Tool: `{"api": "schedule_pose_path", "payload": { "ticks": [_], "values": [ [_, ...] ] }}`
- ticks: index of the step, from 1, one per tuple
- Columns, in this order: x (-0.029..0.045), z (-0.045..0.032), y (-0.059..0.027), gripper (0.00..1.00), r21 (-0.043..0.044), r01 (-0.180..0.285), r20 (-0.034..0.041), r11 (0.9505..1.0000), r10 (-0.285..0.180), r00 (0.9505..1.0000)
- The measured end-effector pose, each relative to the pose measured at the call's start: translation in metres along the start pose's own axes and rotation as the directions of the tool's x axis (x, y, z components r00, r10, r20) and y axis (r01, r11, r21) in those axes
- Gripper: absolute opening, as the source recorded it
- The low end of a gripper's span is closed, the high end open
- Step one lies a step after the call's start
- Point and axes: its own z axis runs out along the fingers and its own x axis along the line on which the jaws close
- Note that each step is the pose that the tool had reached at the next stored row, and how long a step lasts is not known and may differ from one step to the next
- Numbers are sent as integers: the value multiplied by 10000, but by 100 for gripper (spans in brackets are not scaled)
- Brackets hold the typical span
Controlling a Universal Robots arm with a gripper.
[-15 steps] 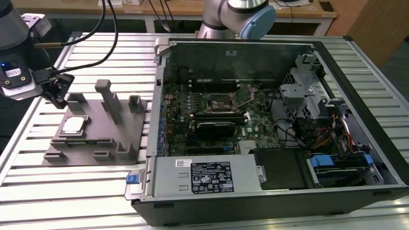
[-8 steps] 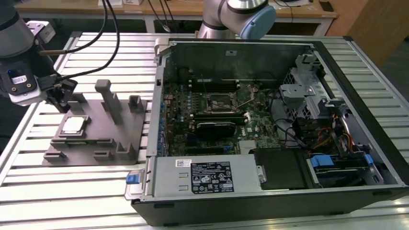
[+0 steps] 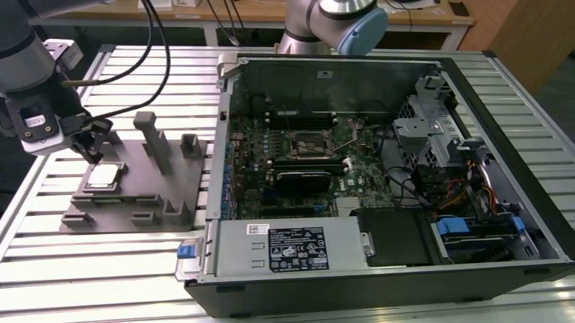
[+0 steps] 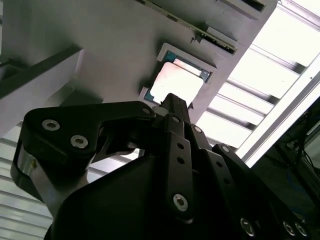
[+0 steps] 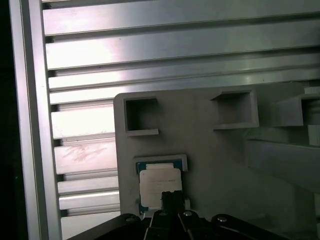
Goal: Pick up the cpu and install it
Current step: 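Pick up the cpu and move it towards the insertion slot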
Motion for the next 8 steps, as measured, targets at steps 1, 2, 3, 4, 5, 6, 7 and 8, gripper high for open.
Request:
{"api": "schedule_pose_path", "payload": {
  "ticks": [1, 2, 3, 4, 5, 6, 7, 8],
  "values": [
    [1, 18, -1, 11, 0, -1, 0, 10000, 1, 10000],
    [1, 36, -3, 11, 0, -2, -1, 10000, 2, 10000],
    [2, 54, -4, 11, 1, -2, -1, 10000, 2, 10000],
    [1, 66, -5, 11, 10, -1, -1, 10000, 1, 10000],
    [1, 79, -6, 11, 24, 0, -3, 10000, 0, 10000],
    [1, 95, -7, 11, 33, 1, -6, 10000, -1, 10000],
    [1, 113, -8, 11, 35, 2, -8, 10000, -2, 10000],
    [2, 131, -8, 11, 37, 1, -12, 10000, -1, 10000]
  ]
}}
